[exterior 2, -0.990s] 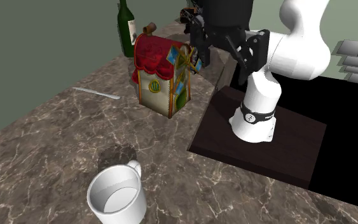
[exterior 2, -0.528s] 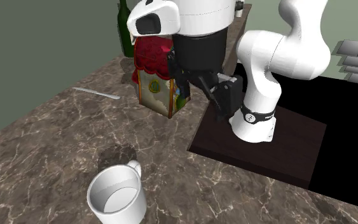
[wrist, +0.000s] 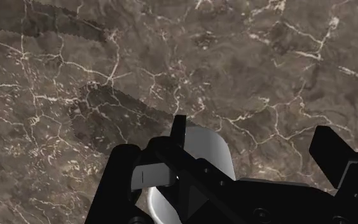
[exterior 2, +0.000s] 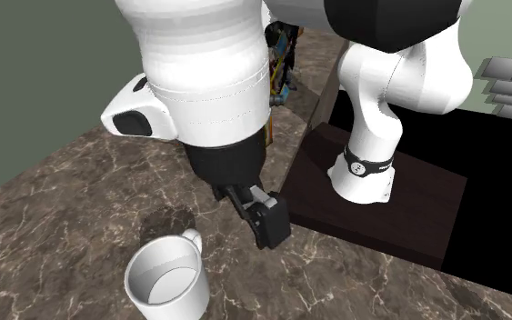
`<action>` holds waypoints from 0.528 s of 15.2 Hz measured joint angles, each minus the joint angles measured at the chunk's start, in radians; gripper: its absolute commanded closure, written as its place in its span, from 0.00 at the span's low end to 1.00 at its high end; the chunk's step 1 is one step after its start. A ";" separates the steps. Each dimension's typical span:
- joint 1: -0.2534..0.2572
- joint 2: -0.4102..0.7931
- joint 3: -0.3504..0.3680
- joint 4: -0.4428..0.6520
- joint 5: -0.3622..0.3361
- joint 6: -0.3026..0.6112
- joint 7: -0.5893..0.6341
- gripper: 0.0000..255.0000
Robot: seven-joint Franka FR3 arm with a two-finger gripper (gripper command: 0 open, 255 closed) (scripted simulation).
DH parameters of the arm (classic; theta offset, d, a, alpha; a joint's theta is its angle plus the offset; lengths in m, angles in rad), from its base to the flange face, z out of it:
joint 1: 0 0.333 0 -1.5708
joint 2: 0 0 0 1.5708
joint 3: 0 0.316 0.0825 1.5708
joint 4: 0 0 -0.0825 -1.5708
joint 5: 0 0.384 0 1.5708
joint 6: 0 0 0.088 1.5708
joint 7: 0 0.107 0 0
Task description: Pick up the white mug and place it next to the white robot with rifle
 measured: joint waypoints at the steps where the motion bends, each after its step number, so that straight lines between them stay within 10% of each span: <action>1: 0.000 0.029 0.000 0.016 0.002 0.020 0.005 0.00; 8: -0.002 0.280 -0.004 0.210 0.020 0.124 0.030 0.00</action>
